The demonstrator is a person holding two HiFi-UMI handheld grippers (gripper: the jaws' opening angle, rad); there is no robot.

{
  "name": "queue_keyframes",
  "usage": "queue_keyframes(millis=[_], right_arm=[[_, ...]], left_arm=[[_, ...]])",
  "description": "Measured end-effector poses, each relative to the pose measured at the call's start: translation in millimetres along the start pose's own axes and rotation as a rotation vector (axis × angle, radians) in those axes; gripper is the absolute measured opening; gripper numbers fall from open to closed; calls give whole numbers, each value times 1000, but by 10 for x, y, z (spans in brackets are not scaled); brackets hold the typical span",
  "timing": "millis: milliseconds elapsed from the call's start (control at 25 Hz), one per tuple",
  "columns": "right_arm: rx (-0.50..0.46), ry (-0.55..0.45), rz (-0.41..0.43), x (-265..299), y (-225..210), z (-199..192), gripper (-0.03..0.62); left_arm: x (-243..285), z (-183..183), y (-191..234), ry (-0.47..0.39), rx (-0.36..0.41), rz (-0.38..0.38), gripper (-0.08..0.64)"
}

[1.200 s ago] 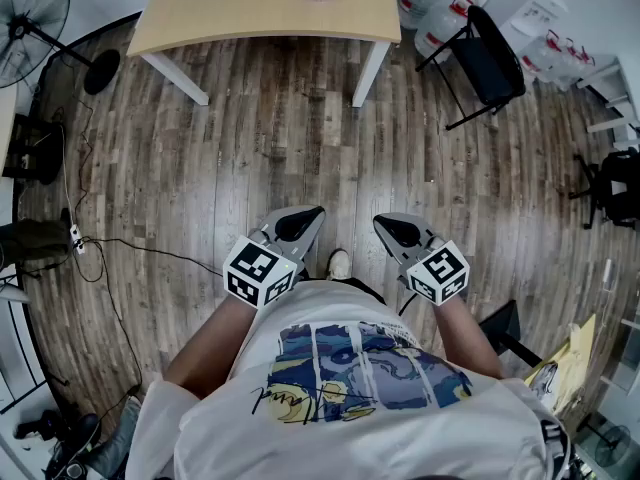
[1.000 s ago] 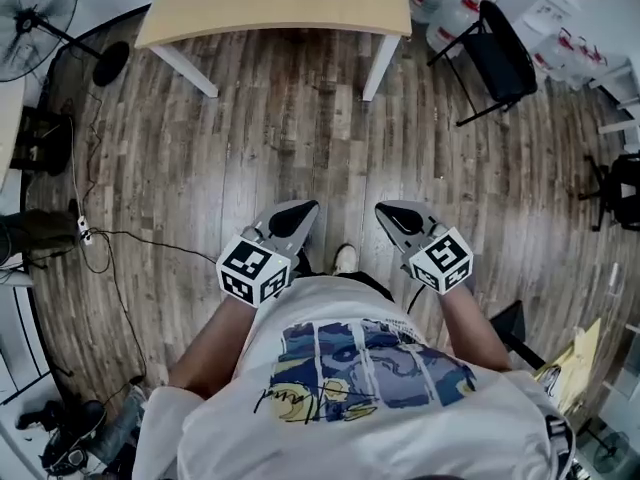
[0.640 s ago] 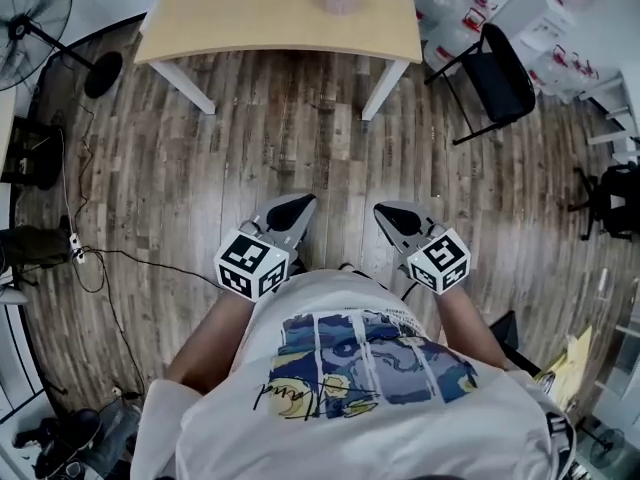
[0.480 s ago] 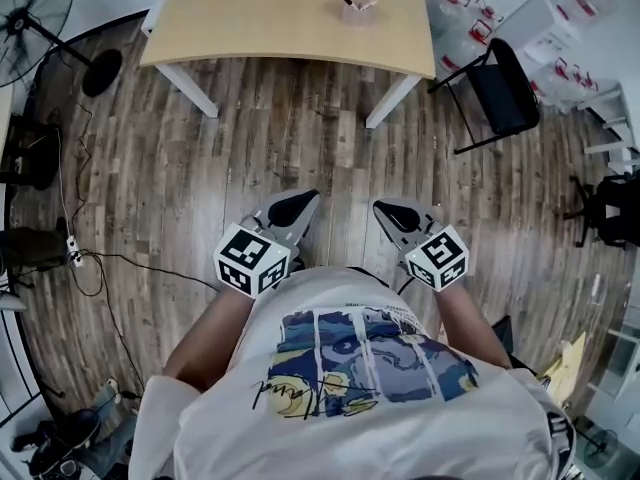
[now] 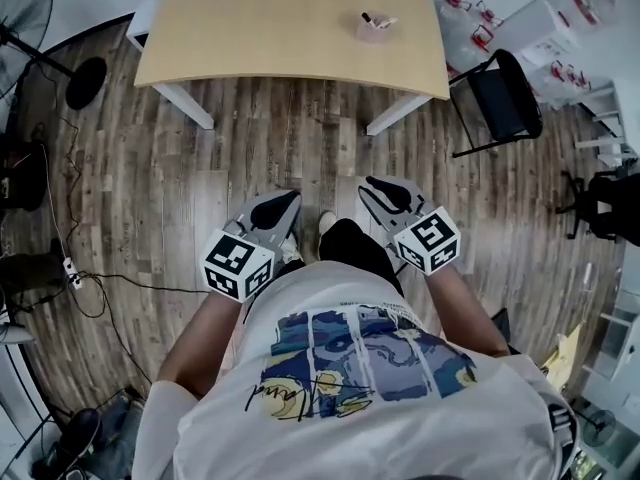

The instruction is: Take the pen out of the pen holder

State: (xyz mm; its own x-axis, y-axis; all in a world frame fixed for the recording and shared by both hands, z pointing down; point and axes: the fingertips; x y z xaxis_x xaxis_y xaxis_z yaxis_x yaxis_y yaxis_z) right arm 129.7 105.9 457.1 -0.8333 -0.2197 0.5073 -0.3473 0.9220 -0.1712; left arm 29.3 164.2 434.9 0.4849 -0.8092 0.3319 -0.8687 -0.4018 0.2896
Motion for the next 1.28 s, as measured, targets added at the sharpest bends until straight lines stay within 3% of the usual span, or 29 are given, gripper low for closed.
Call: queue_keyframes(millis=[400,760,1000,1280], right_arm=[[15,-29,-94,706,-1407,529,74],[-43,-25,-179,1335,-2561,912,87],[-76,3,-344,1756,-3263,1034,103],[-92,74,-477,2193,-3801,1072,117]], left_arm=[[677,706,732,13,31,30,14],[1399,1239,1265,6,31,51,15],[1579,1442,1695,18,37,10,15],[1748,1644,2097,58,85,-118,15]])
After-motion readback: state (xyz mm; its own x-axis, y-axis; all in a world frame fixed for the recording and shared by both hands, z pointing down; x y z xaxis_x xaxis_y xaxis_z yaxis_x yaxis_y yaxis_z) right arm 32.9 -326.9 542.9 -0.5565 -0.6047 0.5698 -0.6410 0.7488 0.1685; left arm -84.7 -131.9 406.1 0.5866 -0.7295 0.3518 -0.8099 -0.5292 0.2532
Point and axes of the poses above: the fingertips, and each gripper's own axes: x forward along the fingers, y to its left, z out of its top, and after that the axes turned 5 degrees about x, right-handed
